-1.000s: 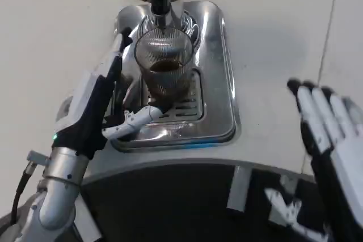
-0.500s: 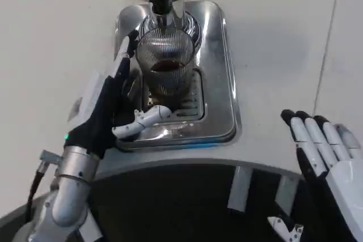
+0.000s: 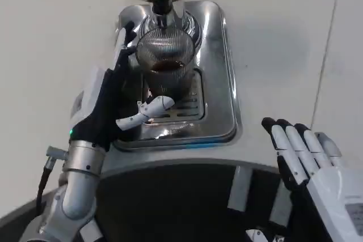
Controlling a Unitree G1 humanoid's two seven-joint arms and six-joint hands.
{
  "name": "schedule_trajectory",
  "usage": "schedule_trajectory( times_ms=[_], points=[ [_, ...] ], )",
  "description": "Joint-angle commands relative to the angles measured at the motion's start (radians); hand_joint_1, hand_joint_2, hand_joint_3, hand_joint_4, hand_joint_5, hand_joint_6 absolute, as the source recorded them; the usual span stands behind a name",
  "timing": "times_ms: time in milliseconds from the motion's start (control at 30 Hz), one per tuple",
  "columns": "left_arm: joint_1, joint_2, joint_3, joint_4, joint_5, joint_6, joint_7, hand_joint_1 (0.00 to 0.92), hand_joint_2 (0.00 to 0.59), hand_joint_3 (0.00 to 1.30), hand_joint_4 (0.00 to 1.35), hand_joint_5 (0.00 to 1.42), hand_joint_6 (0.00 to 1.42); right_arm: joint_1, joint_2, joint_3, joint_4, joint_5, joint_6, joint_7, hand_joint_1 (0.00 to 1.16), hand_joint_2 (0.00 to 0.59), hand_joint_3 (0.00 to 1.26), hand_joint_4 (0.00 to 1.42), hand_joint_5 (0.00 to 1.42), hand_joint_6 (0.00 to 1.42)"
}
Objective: Grasp the cup under the faucet to collect the drink, then remove the cup.
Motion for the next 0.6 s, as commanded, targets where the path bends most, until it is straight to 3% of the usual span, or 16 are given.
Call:
schedule_trajectory(
  times_ms=[33, 600],
  points=[
    [-0.011, -0.006, -0.024, 0.019, 0.020, -0.013, 0.021, 0.434, 0.055, 0.00, 0.00, 0.14, 0.17, -0.016, 0.024, 0.004, -0.013, -0.008, 0.018, 0.035, 0.66, 0.331, 0.00, 0.00, 0.00, 0.00],
    [-0.058, -0.018, -0.065, 0.069, 0.055, 0.013, 0.091, 0.443, 0.058, 0.00, 0.00, 0.17, 0.17, -0.069, 0.047, -0.012, -0.016, 0.021, 0.049, 0.112, 0.66, 0.325, 0.00, 0.00, 0.00, 0.00]
  ],
)
